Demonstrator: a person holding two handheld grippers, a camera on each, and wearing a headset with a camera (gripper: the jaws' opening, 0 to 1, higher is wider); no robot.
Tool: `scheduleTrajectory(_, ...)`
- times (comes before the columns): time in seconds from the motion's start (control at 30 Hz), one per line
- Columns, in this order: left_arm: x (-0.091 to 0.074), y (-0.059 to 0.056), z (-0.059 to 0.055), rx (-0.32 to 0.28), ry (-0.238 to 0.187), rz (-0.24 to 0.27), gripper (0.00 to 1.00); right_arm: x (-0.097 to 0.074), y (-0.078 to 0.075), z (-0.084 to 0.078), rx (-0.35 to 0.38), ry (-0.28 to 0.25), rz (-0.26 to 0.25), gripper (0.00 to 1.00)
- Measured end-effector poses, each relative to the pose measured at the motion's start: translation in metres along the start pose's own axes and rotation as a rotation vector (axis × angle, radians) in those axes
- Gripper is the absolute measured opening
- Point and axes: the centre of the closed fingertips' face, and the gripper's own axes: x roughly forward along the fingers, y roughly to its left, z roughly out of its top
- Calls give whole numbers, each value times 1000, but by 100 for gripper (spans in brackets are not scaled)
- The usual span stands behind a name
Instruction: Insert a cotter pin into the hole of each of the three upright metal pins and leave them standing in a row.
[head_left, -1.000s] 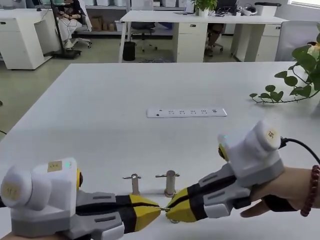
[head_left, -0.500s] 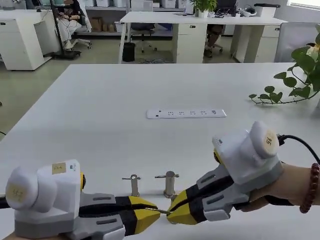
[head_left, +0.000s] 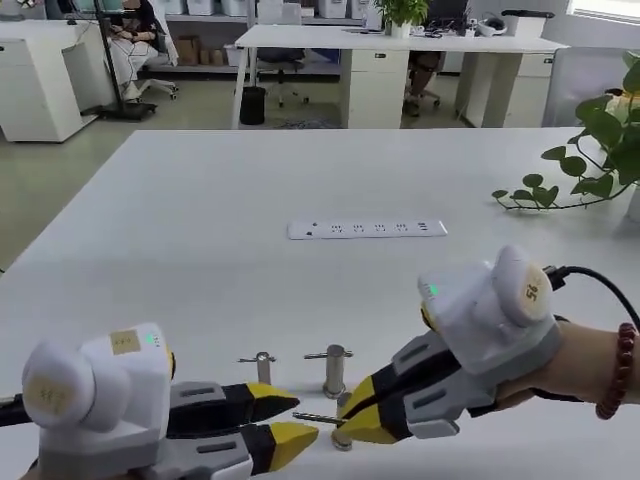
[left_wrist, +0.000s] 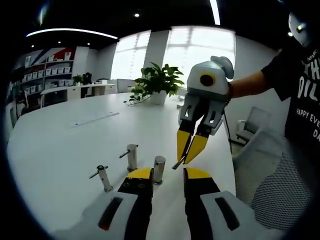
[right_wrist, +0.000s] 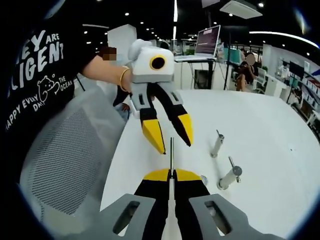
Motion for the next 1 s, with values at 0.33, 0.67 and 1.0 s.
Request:
scheduleTrajectory(0.33, 12, -2, -9, 47, 34, 51, 17, -15, -8, -22, -21, 63, -27, 0)
scheduleTrajectory(0.67, 28, 1, -15, 47, 35, 118, 19, -26, -19, -38, -37, 104, -56, 0)
scheduleTrajectory(1.0, 39, 12, -22, 33, 41, 185, 19, -31, -28, -52, -62, 153, -60, 0)
